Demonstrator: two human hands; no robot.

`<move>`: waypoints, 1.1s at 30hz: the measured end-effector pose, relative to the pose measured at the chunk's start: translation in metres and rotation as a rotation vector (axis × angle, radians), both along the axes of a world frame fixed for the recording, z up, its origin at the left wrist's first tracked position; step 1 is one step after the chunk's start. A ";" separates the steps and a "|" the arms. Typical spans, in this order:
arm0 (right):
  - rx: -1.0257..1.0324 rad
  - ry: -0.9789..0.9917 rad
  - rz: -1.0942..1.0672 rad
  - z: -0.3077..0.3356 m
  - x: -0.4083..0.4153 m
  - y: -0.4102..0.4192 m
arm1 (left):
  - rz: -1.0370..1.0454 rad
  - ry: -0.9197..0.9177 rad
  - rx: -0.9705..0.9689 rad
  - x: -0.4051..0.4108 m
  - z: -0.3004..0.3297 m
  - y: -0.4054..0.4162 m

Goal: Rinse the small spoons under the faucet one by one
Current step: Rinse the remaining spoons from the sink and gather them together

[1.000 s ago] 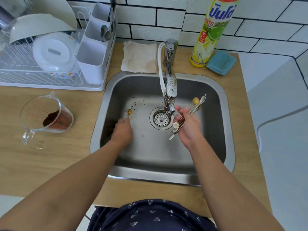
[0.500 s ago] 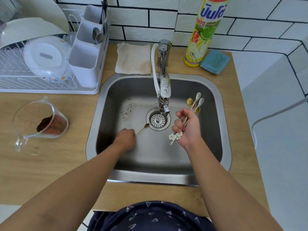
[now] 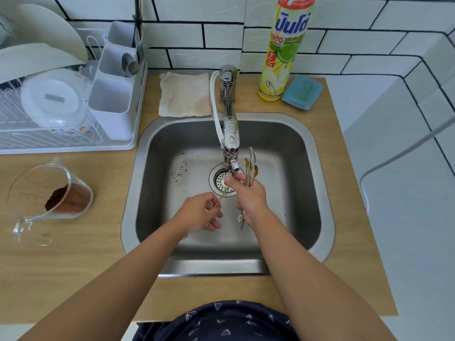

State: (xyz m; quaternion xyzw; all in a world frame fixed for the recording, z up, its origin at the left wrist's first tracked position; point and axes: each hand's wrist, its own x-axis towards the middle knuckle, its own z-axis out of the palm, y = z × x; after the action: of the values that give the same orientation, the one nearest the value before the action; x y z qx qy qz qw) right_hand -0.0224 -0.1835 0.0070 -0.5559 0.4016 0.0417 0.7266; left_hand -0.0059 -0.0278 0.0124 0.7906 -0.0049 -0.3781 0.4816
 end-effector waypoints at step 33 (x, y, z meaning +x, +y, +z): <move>0.051 -0.123 0.187 0.002 0.002 -0.002 | 0.143 0.386 -0.339 0.008 0.031 0.007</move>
State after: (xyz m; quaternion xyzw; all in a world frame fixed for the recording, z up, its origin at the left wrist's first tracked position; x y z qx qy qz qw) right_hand -0.0203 -0.1851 0.0087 -0.5738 0.3013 0.0853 0.7568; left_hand 0.0021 -0.0207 0.0432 0.6104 0.0795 -0.4805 0.6246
